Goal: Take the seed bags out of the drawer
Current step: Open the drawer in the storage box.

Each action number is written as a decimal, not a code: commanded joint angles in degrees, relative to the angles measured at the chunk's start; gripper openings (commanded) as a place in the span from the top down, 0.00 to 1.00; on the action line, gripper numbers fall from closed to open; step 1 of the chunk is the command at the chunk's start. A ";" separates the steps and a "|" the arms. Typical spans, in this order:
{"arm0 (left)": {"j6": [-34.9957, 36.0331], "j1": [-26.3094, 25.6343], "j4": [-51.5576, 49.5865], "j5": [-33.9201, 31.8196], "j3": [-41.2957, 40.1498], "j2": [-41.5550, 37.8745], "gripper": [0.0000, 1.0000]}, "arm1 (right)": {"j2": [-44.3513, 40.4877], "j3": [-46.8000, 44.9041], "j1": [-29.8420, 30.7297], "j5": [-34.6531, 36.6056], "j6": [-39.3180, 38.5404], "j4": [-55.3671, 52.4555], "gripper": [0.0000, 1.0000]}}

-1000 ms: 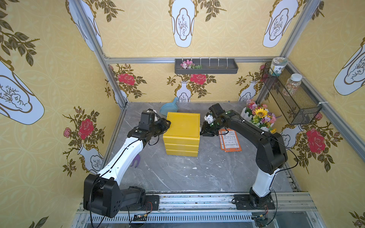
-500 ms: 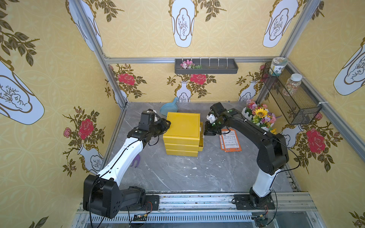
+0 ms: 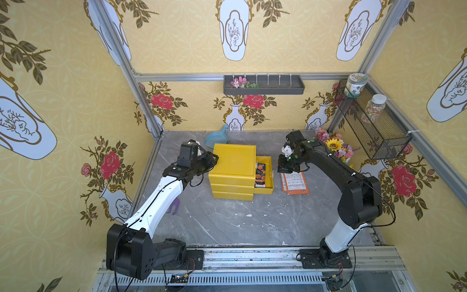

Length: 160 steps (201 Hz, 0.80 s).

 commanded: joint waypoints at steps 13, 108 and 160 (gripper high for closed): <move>1.66 0.05 -14.10 -1.73 -0.73 1.45 0.51 | -0.59 -0.38 -0.94 0.26 -1.45 -0.97 1.00; 1.50 0.03 -13.76 -1.88 -1.00 1.41 0.52 | -1.66 3.31 2.86 0.46 -1.45 -1.89 0.64; 1.46 0.04 -13.44 -1.88 -0.91 1.81 0.51 | 0.81 5.84 7.52 4.96 -0.43 -3.26 0.43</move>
